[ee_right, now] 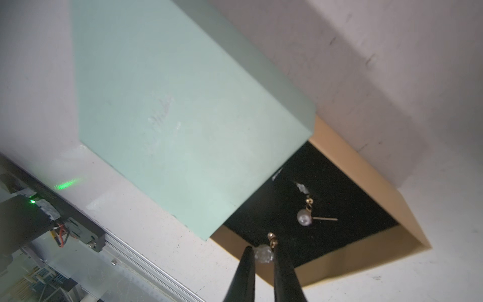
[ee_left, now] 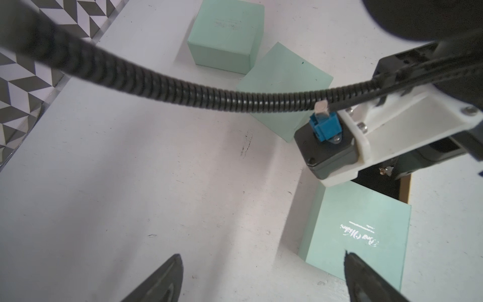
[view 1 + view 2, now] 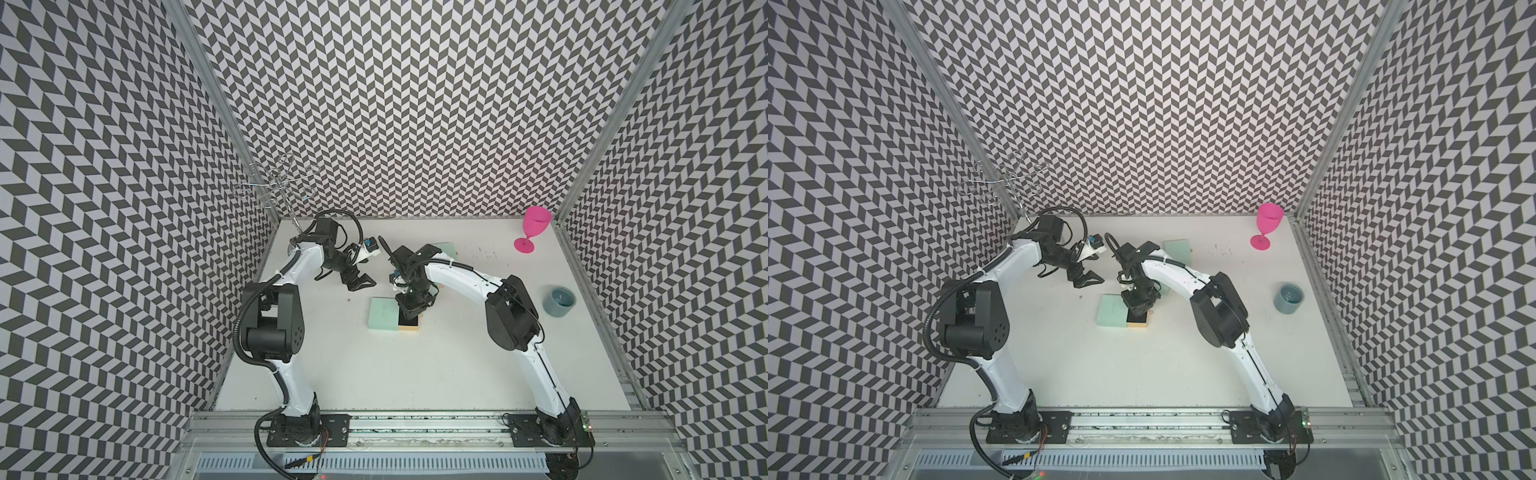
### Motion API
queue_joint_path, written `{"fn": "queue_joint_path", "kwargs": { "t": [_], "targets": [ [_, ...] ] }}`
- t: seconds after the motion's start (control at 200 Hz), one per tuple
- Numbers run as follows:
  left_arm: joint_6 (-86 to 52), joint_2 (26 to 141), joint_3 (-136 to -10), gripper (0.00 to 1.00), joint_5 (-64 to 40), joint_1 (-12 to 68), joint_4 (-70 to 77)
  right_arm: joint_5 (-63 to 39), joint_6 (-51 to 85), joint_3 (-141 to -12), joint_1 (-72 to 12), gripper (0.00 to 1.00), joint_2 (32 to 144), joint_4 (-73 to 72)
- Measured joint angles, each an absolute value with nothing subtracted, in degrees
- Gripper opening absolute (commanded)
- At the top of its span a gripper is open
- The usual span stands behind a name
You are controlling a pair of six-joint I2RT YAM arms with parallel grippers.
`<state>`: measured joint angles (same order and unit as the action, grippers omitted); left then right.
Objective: Place the earrings into the drawer-style jewelry box
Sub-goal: Insert the earring into the inner lining.
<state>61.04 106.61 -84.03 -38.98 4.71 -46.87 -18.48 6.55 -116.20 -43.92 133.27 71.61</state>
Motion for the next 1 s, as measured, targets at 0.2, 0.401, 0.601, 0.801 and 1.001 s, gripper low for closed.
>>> {"fn": "queue_joint_path", "kwargs": {
  "t": [0.2, 0.401, 0.601, 0.801, 1.001],
  "targets": [
    [61.12, 107.15, -84.14, 0.97, -38.94, 4.56, -47.05, -18.55, 6.48, -116.20, -44.18, 0.20, 133.34, 71.64],
    [61.47, 107.24, -84.25, 0.97, -38.85, 4.47, -47.24, -18.52, 6.46, -116.81, -44.18, 0.21, 133.34, 71.77],
    [61.82, 107.24, -84.44, 0.97, -38.76, 4.47, -47.59, -17.78, 6.46, -118.65, -44.18, 0.16, 133.34, 71.75],
    [61.91, 107.24, -84.44, 0.97, -38.72, 4.47, -47.94, -17.12, 6.55, -117.91, -44.18, 0.07, 133.29, 71.50],
    [62.00, 107.24, -84.44, 0.96, -38.70, 4.47, -48.45, -17.15, 6.66, -116.27, -44.21, 0.06, 133.29, 71.40]
  ]
}}
